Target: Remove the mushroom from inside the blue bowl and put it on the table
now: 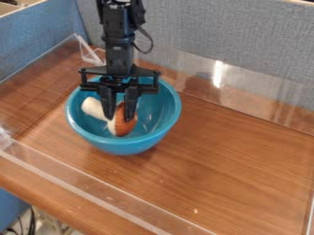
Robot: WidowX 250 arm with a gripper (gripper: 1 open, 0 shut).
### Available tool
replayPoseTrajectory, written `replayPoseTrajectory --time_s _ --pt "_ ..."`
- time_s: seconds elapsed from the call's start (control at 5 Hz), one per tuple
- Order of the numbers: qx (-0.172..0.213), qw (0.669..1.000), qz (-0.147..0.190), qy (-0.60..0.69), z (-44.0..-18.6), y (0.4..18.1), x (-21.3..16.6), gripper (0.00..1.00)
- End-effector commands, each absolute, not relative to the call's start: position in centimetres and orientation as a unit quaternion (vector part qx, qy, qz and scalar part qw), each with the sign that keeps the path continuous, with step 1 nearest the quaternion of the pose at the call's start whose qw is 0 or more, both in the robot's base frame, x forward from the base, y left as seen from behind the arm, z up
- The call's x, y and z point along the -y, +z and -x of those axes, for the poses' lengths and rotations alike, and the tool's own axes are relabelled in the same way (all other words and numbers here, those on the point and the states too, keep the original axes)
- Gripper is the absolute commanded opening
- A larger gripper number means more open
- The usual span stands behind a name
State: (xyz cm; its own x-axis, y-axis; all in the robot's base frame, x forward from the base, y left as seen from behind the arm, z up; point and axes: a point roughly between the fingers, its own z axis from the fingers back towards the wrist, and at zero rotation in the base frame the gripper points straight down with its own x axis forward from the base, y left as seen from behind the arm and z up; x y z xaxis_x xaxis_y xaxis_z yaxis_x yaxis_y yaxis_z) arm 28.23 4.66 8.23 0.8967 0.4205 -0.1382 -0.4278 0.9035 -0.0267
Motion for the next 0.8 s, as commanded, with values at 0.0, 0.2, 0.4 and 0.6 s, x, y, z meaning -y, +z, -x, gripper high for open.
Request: replayPoseTrajectory --time_s 0.0,0.2,0.4,0.6 --pt "-0.027 0.973 0.030 0.228 -28.12 10.43 -5.38 0.00" --pt "-0.025 0.968 0.031 0.250 -28.63 10.75 -4.98 0.00" --pt "-0.021 0.962 0.032 0.270 -29.06 11.29 -4.58 0.00" --pt "-0.018 0.959 0.032 0.282 -28.91 11.39 -5.40 0.00"
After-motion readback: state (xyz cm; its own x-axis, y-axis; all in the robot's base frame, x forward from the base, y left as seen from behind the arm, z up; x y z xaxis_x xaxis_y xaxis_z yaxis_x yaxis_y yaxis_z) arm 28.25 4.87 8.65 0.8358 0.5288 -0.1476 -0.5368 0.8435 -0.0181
